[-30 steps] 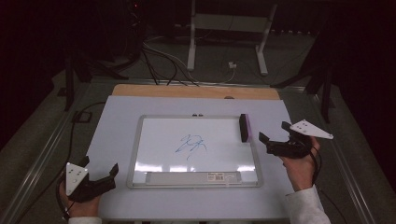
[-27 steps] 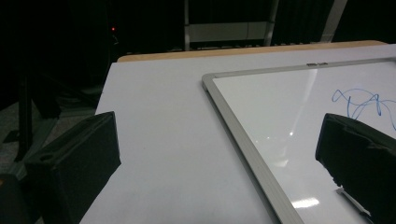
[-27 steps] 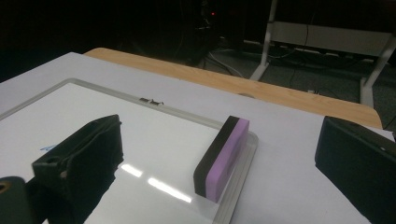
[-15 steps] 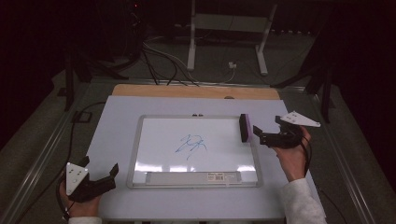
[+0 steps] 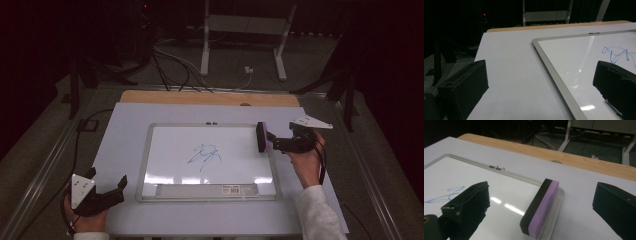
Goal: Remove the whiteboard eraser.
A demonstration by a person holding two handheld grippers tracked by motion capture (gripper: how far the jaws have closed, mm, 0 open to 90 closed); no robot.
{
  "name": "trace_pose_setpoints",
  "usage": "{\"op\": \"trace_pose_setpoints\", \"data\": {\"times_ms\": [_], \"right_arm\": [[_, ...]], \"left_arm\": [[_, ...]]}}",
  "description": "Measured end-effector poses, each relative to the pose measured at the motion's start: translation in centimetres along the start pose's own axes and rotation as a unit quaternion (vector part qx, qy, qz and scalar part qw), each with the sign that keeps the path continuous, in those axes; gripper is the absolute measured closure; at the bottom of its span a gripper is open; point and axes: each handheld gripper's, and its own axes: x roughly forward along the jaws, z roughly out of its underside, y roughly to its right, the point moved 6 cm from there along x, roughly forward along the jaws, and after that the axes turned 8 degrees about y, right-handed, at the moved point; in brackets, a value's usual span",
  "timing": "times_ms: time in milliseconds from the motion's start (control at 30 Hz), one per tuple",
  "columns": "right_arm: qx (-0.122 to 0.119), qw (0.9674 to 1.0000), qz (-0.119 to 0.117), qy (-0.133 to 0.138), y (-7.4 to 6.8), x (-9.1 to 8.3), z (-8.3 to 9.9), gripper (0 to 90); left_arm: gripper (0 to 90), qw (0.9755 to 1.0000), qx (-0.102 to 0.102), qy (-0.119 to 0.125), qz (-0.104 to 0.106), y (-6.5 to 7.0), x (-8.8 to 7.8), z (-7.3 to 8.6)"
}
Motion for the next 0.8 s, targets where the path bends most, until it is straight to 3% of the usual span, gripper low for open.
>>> {"op": "trace_pose_setpoints", "data": {"times_ms": [800], "right_arm": [[0.036, 0.9982, 0.004, -0.047, 1.4, 3.4, 0.7, 4.5]], "left_arm": [[0.6, 1.0, -0.001, -0.001, -0.002, -0.1, 0.0, 0.0]]}}
